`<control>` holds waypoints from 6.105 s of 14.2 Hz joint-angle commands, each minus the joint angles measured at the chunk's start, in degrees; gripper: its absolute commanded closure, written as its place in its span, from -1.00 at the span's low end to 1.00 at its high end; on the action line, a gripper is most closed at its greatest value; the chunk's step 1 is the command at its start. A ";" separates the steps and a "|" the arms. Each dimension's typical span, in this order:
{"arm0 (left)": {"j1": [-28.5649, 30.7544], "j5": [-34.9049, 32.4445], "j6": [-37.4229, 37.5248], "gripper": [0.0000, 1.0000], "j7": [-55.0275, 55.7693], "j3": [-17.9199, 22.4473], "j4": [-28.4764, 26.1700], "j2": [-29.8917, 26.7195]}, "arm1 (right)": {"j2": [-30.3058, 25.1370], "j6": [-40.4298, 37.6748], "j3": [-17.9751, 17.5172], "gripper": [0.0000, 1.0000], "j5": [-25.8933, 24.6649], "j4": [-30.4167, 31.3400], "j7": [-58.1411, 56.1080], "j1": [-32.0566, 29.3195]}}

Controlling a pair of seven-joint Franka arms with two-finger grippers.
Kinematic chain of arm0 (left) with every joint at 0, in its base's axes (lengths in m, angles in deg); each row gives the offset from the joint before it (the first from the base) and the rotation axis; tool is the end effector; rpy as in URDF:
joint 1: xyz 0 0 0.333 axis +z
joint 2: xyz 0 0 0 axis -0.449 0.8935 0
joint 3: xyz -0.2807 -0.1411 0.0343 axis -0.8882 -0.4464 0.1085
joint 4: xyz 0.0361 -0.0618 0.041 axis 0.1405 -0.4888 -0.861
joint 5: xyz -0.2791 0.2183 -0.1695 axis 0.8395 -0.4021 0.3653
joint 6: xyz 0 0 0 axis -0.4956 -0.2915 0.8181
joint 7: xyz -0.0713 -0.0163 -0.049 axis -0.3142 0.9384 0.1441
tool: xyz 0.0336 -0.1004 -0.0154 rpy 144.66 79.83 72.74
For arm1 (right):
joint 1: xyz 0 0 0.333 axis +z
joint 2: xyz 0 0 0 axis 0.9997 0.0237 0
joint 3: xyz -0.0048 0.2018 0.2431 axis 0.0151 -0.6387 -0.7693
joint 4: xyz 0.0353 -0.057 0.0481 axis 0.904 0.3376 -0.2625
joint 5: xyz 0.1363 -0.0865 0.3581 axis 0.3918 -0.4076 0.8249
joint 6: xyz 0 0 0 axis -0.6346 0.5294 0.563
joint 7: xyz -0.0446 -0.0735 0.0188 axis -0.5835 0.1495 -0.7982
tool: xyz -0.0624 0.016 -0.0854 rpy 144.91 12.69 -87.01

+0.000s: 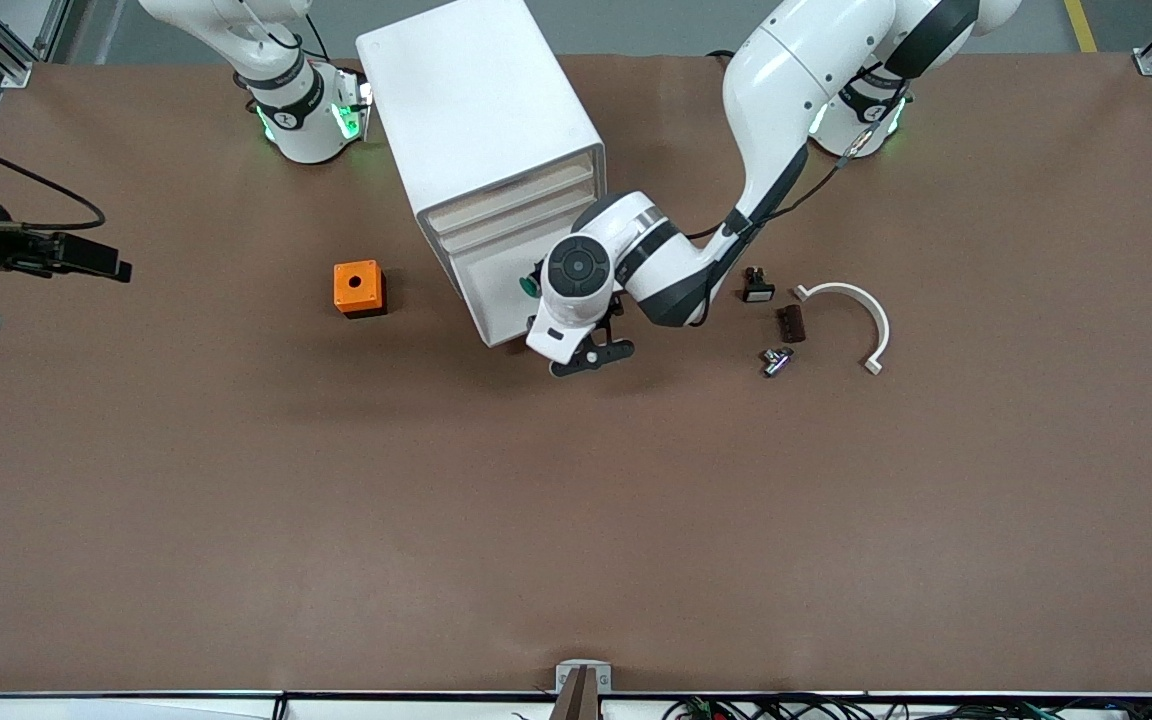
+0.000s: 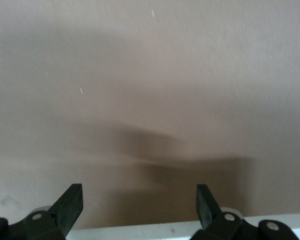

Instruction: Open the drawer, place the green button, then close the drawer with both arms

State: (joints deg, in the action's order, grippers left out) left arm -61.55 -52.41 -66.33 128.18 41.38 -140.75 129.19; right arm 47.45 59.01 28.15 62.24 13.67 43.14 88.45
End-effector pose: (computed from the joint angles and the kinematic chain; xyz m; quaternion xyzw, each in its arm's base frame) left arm 0.4580 -0.5465 0.2289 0.9827 0.1445 -0.1148 0.0116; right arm 0.5709 -0.0269 0.5963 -0.9928 0.0388 0.1051 0.0426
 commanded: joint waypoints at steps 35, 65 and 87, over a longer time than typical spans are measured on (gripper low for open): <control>14.02 -0.71 4.69 -1.00 -17.07 -3.44 -0.27 -7.26 | -3.70 4.60 -1.34 -1.00 -5.11 -1.64 -3.13 -2.44; 34.26 -3.97 27.38 -1.00 -62.54 10.45 -6.77 -44.53 | -3.08 6.00 -1.43 -1.00 -5.64 -1.38 -3.31 -2.26; 35.84 1.05 29.49 -1.00 -62.71 11.42 -8.62 -48.41 | -7.81 10.99 -1.43 -1.00 -6.25 7.82 -3.49 -2.00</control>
State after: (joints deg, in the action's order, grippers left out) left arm -25.96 -51.47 -37.00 66.27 52.80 -150.42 80.89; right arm 44.10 66.86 27.15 57.03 15.79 40.37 86.79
